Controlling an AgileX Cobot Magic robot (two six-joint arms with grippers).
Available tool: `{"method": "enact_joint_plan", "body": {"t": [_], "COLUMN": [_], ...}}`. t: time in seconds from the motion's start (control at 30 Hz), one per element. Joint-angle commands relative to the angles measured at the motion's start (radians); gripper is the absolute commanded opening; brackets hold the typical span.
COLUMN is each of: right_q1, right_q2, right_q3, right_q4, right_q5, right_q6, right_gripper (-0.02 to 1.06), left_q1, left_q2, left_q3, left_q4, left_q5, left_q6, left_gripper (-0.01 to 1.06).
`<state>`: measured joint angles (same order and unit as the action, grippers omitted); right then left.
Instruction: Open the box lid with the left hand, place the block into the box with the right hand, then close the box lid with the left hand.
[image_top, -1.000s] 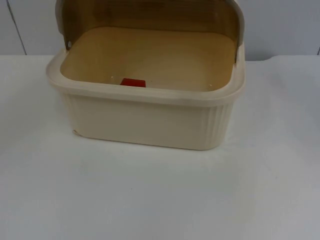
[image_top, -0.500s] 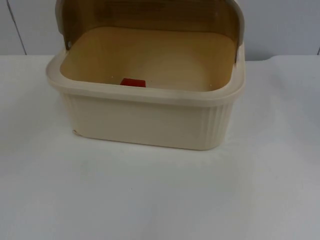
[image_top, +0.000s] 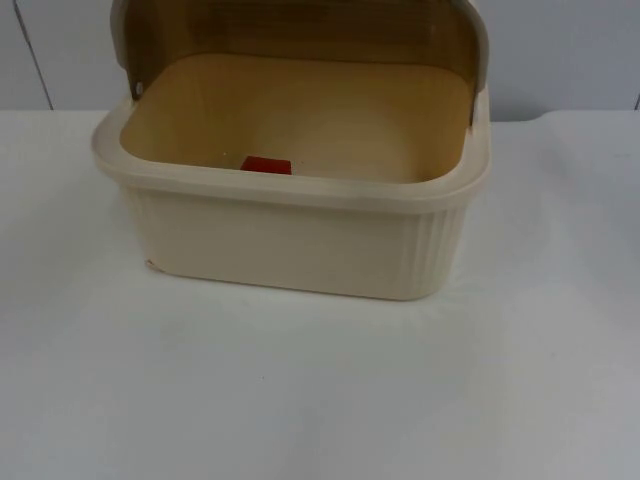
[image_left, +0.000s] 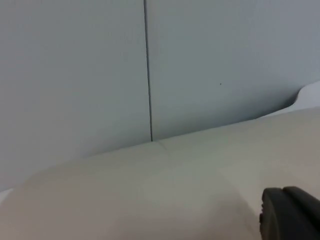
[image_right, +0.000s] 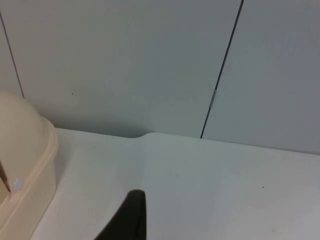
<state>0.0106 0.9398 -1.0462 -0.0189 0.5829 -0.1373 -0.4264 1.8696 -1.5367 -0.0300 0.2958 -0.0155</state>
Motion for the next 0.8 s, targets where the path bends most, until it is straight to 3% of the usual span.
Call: {"method": "enact_joint_plan", "body": {"t": [0.0, 0.77], "right_q1": [0.002, 0.002], "right_q2": [-0.009, -0.009], "right_q3": [-0.005, -0.005], "right_q4": [-0.003, -0.003], "right_q5": [-0.008, -0.004], "right_q6": [-0.008, -0.008], "right_gripper": [1.05, 1.05], "left_q1": [-0.004, -0.013], "left_q2": [-0.003, -0.003], "left_q3": [-0.006, -0.006], "left_q4": [-0.011, -0.015], "left_q5": [0.009, 0.287], "left_q6": [-0.011, -0.011], "left_gripper": [0.00, 0.00]}}
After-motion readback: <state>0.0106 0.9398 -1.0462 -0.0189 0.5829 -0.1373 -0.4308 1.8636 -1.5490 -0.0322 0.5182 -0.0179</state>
